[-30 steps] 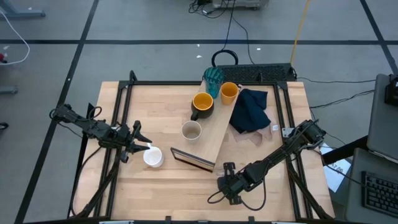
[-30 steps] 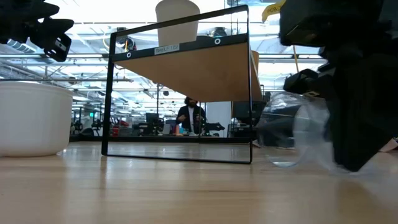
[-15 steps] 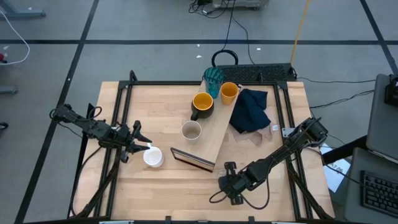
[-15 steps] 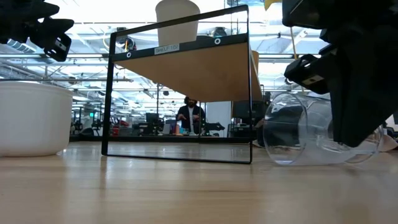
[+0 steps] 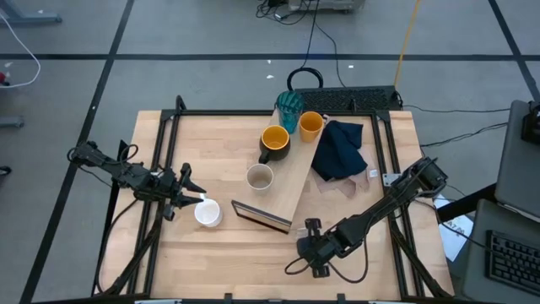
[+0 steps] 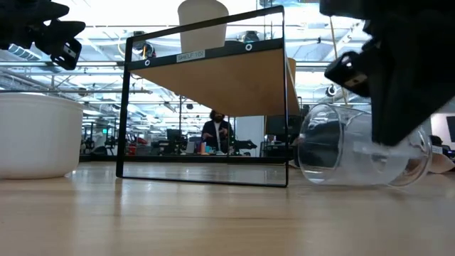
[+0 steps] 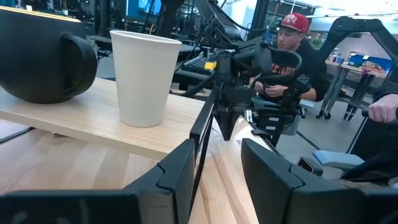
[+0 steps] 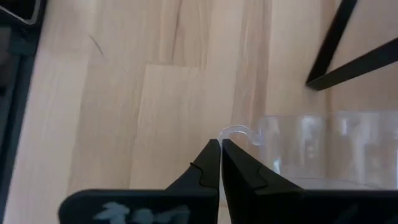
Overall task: Stack small to large cups/mugs on shelf
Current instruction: Put the transparent mug on the shelf
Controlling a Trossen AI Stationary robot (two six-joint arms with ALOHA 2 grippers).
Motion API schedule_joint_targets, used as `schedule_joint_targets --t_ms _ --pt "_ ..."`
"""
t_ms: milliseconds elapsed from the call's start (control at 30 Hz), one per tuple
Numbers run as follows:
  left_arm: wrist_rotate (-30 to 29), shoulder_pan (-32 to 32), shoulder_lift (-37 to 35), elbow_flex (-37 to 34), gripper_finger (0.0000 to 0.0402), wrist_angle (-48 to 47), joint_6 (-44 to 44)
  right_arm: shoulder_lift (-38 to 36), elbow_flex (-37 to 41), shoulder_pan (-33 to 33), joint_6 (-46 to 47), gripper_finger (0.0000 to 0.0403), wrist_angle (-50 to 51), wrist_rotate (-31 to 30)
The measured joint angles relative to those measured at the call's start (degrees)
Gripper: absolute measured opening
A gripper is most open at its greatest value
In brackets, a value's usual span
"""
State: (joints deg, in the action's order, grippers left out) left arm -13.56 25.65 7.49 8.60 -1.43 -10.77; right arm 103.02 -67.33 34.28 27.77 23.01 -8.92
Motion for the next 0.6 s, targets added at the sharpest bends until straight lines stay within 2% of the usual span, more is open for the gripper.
schedule_joint_targets --t_ms 300,600 --pt "-0.01 0.0 0.0 0.0 0.0134 0.23 0.01 -4.58 -0.02 0.7 0.24 0.0 2.09 -1.85" --pt "0.0 0.0 0.0 0.0 0.0134 0.26 0.02 -4.79 -0.02 0.7 -0.13 0.0 2.51 -1.95"
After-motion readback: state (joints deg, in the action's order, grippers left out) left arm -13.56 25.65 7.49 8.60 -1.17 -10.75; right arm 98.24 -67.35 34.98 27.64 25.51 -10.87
